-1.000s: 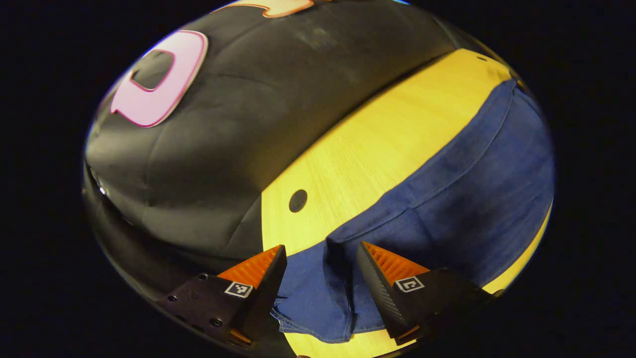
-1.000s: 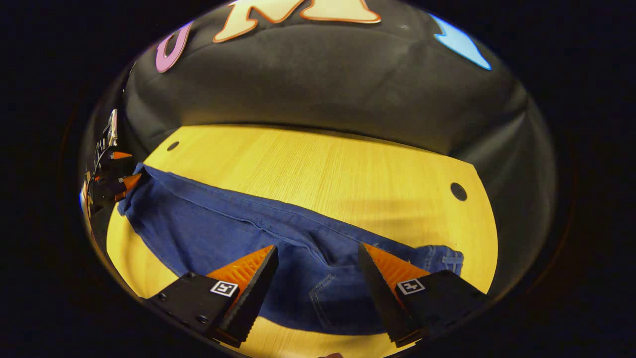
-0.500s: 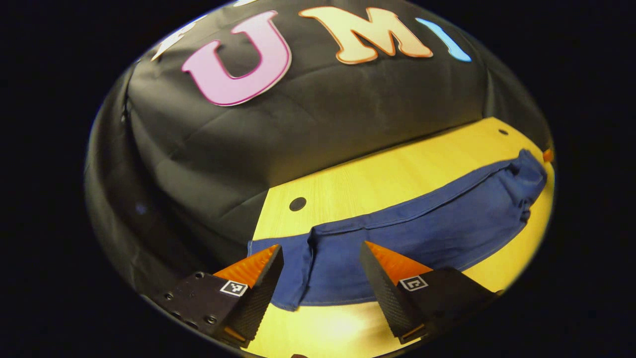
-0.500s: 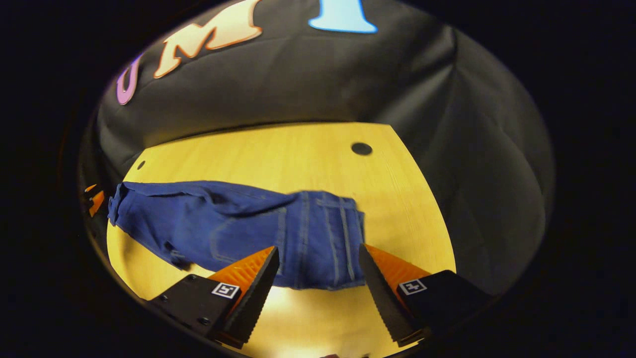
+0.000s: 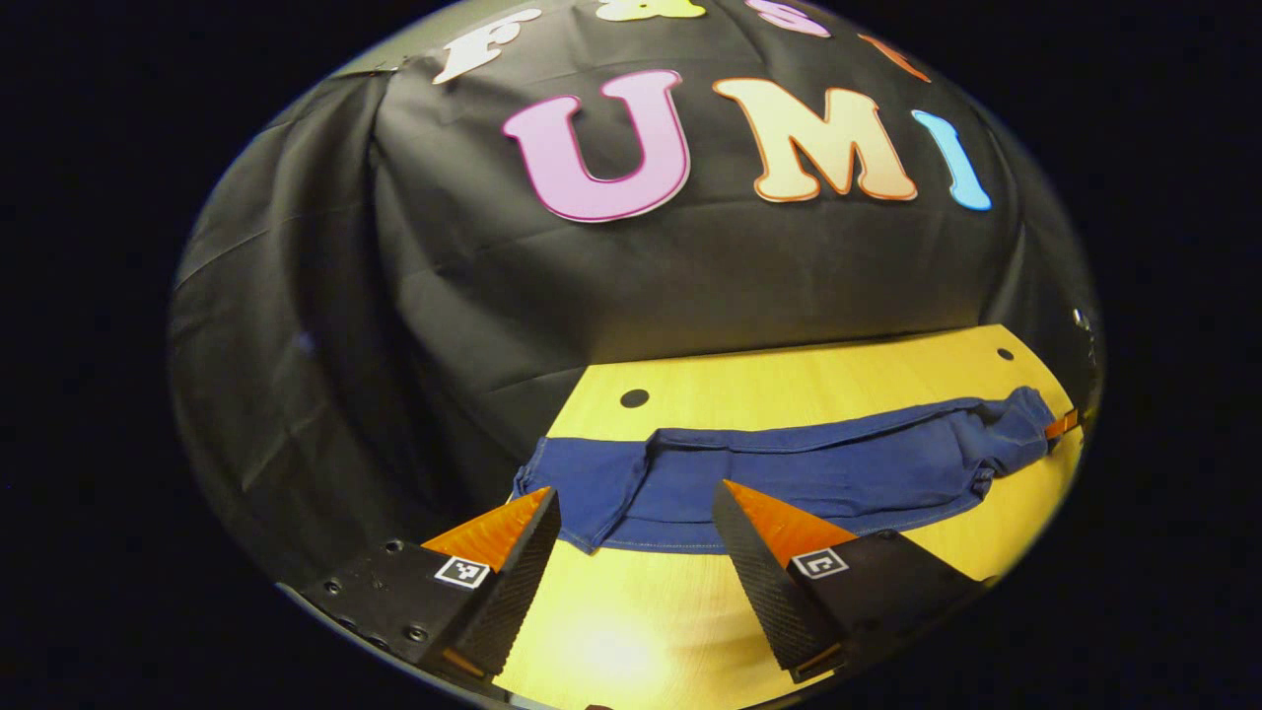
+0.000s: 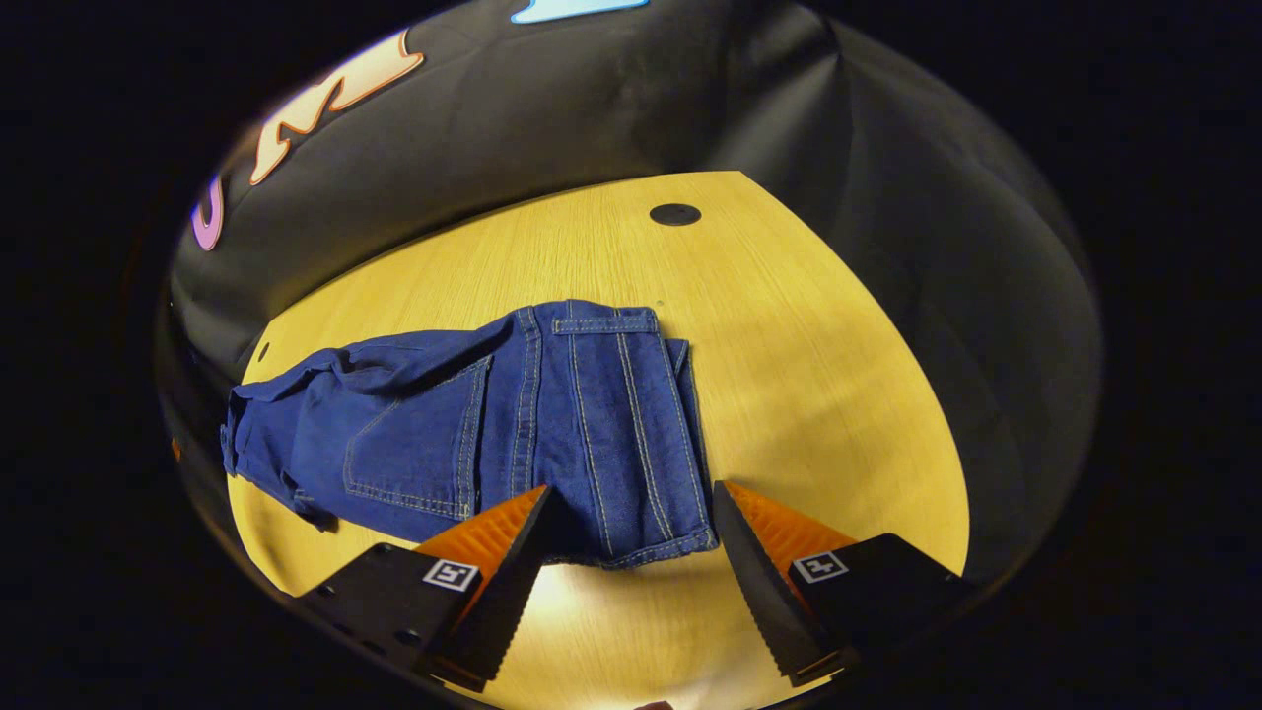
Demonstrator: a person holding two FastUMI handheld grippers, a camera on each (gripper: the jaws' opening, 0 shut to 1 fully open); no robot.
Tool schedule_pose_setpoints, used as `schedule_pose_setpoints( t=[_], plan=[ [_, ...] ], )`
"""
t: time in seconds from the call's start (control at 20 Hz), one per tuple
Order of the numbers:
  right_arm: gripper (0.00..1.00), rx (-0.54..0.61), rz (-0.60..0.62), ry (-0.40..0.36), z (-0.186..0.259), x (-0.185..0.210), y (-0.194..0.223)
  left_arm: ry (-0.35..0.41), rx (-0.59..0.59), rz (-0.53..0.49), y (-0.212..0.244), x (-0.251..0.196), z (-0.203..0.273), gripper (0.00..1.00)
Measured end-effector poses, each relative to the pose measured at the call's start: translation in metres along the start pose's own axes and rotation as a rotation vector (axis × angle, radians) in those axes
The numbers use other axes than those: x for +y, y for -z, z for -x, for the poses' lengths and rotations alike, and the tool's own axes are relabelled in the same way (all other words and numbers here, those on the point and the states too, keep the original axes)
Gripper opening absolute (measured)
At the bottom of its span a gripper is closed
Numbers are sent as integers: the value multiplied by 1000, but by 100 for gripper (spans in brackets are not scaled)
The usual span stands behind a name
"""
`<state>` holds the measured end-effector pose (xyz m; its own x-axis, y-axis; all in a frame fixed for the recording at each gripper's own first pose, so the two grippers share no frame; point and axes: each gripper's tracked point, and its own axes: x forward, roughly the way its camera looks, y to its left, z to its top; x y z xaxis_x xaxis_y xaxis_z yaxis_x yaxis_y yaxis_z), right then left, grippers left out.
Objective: Grasp the waist and the cuffs of the jeans and fold them to make the two legs overlap; first hold the waist and fold one-third of the jeans toward the cuffs, then hold the cuffs and fold the remaining one-third in the same direction to finish folding.
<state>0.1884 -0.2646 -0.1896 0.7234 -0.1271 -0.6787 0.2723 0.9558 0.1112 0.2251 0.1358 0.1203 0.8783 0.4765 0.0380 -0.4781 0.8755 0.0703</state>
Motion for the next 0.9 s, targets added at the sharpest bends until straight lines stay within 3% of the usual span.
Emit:
schedule_pose_setpoints(
  t=[0.25,0.3,0.5,0.55,0.6,0.7,0.9],
  plan=[
    [99,-6,-2,1,1,2,1,-3,-28,63,3,-1,20,95],
    [94,-13,-14,-22,-1,10,1,-1,-34,68,3,-3,22,95],
    [48,-16,-47,-22,-4,17,0,25,-46,99,0,-19,25,94],
    [41,-29,-53,-27,-3,18,0,29,-50,102,-1,-21,26,95],
    [36,-42,-78,-24,-4,17,-1,30,-52,102,-2,-22,27,94],
    [35,-62,-83,-21,-4,20,-1,27,-56,100,-4,-22,27,94],
    [17,-77,-66,4,-2,20,-4,31,-47,113,-2,-19,27,94]
  ],
)
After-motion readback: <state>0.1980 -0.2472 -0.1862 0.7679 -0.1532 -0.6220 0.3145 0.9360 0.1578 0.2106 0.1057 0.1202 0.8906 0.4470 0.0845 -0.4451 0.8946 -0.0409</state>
